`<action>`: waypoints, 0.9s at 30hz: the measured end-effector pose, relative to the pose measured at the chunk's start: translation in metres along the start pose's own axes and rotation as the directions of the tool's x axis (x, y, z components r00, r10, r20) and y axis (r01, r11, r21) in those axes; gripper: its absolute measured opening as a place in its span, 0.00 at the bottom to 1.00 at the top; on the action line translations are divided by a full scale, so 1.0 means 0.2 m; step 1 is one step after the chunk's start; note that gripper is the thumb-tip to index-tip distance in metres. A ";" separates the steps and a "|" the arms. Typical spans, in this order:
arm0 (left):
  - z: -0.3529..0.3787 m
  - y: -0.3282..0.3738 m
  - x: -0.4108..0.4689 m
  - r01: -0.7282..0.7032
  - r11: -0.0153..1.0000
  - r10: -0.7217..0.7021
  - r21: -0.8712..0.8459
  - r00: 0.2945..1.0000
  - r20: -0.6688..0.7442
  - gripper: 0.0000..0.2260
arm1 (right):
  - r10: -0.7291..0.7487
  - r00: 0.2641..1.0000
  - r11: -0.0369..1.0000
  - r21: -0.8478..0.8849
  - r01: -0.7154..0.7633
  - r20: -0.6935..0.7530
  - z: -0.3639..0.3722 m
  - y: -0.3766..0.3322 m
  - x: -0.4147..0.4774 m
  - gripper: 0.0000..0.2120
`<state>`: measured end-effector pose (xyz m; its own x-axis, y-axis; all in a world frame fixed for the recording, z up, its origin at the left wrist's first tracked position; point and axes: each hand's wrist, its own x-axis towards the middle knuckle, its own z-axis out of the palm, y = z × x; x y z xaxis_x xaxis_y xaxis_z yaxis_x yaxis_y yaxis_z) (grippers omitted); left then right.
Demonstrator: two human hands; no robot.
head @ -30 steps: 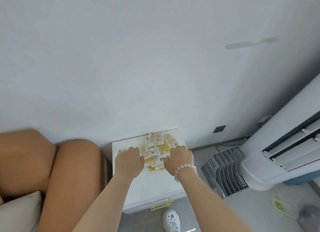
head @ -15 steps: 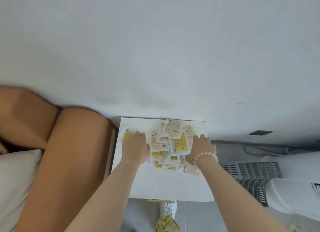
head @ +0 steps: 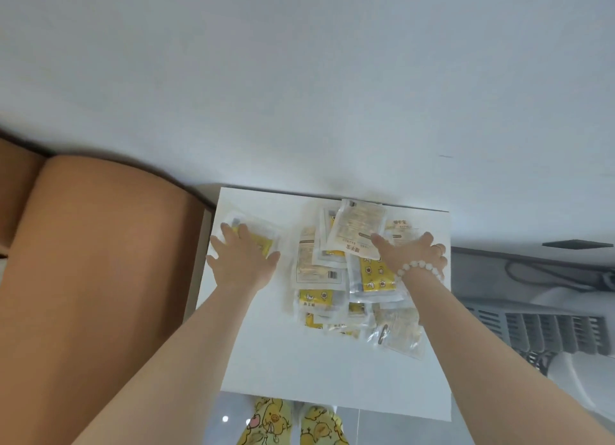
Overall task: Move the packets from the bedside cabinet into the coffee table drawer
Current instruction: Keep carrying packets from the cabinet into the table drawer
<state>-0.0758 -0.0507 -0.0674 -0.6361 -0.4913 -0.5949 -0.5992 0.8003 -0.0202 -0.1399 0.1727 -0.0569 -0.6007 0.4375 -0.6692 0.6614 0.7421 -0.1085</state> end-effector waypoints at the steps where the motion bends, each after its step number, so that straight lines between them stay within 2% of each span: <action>1: 0.01 0.00 0.04 0.048 0.996 -0.047 -0.081 0.999 0.013 0.42 | 0.096 0.995 0.993 0.069 -0.097 0.012 0.02 0.01 0.04 0.51; 3: 0.03 0.02 0.10 0.160 0.944 -0.143 -0.287 0.987 0.080 0.49 | 0.220 0.974 0.962 0.157 -0.225 0.044 0.07 0.01 0.09 0.59; 5: 0.06 0.07 0.12 0.230 0.895 -0.178 -0.382 0.970 0.167 0.56 | 0.253 0.965 0.949 0.177 -0.261 0.065 0.12 0.00 0.10 0.64; 9: 0.15 0.19 0.07 0.168 0.921 -0.097 -0.352 0.973 0.210 0.64 | 0.275 0.958 0.938 0.195 -0.285 0.081 0.17 -0.04 0.10 0.69; 13: 0.19 0.23 0.01 0.117 0.945 -0.040 -0.307 0.968 0.246 0.66 | 0.296 0.952 0.925 0.228 -0.305 0.072 0.16 -0.07 0.11 0.70; 18: 0.19 0.25 -0.01 0.108 0.955 -0.024 -0.275 0.956 0.294 0.67 | 0.210 0.977 0.962 0.174 -0.211 0.022 0.20 -0.15 0.11 0.73; 22: 0.23 0.32 -0.07 0.086 0.964 -0.015 -0.253 0.963 0.268 0.66 | 0.192 0.981 0.972 0.142 -0.189 -0.007 0.22 -0.17 0.12 0.66; 27: 0.28 0.33 -0.12 0.014 0.968 0.035 -0.250 0.981 0.190 0.54 | 0.157 0.984 0.971 0.196 -0.138 -0.082 0.17 -0.09 0.13 0.51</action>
<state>-0.0739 0.0333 -0.0993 -0.5530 -0.3888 -0.7369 -0.7104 0.6821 0.1732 -0.1528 0.1533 -0.0967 -0.5246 0.5887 -0.6150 0.8130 0.5607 -0.1568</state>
